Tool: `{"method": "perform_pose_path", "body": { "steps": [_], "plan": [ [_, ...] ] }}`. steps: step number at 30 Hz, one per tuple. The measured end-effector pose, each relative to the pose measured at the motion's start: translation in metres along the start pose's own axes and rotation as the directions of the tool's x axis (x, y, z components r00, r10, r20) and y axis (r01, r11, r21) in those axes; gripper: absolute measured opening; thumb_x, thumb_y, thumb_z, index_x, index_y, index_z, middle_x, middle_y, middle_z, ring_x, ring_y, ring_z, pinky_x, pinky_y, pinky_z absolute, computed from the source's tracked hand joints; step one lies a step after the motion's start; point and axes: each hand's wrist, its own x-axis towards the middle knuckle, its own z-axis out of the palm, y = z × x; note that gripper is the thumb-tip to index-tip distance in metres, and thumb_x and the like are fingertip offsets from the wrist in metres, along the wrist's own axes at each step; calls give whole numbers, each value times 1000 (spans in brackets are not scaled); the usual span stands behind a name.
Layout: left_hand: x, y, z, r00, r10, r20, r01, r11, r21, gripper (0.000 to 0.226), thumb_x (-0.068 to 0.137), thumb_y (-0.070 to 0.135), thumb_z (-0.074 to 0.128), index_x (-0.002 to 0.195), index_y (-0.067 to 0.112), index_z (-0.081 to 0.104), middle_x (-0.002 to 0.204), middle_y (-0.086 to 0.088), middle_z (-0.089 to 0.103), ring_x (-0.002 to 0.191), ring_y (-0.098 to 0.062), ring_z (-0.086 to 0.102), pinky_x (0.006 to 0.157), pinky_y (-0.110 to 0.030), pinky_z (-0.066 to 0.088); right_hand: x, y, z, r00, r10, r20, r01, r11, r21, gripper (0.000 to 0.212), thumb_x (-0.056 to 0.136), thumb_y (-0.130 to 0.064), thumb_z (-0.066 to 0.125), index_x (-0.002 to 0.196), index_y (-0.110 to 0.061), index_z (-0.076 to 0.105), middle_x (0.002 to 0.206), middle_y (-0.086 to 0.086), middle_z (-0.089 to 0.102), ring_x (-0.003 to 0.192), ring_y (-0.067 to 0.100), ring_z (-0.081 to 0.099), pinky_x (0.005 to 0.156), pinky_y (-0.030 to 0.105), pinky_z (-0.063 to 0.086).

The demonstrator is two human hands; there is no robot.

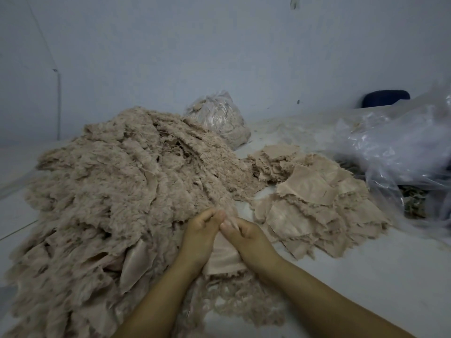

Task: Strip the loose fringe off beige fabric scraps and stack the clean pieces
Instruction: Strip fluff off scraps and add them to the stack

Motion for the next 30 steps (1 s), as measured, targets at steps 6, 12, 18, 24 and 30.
{"method": "perform_pose_path", "body": {
  "steps": [6, 12, 18, 24, 30],
  "plan": [
    [16, 1, -16, 912, -22, -410, -11, 997, -79, 35, 95, 31, 53, 62, 17, 52, 43, 6, 35, 40, -10, 29, 45, -26, 22, 4, -5, -5, 949, -31, -313, 73, 989, 125, 33, 98, -31, 49, 72, -12, 43, 65, 5, 40, 61, 17, 39, 58, 31, 35],
    [-2, -2, 7, 968, -163, 193, 191, 972, -140, 35, 76, 40, 72, 95, 11, 71, 83, -7, 73, 72, -16, 69, 60, -23, 54, 4, -1, 1, 929, -45, -368, 83, 993, 89, 29, 99, -27, 48, 80, -6, 52, 74, 13, 57, 69, 14, 52, 65, 37, 47],
    [-2, 2, 1, 979, -155, 130, 167, 982, -91, 30, 83, 40, 57, 72, 15, 67, 48, 5, 57, 37, -4, 47, 37, -11, 33, 1, 1, -2, 948, 77, -308, -50, 994, 96, 32, 92, -38, 58, 93, -6, 58, 86, 9, 68, 79, 24, 65, 73, 37, 53],
    [-6, 1, 7, 917, -251, 309, 326, 919, -221, 59, 80, 60, 47, 110, 13, 67, 107, -14, 70, 100, -29, 68, 74, -38, 56, 2, -1, -3, 890, -30, -454, 64, 996, 60, 23, 93, -35, 57, 85, -14, 57, 70, 2, 61, 67, 10, 56, 66, 35, 49],
    [-10, -6, 27, 972, -156, 177, 184, 971, -151, 21, 95, 16, 51, 107, 7, 66, 98, -14, 73, 87, -25, 69, 72, -28, 55, 11, 0, -19, 755, -24, -655, 102, 991, 81, 20, 97, -19, 52, 78, -11, 50, 74, 11, 58, 72, 22, 54, 67, 32, 45]
  ]
}}
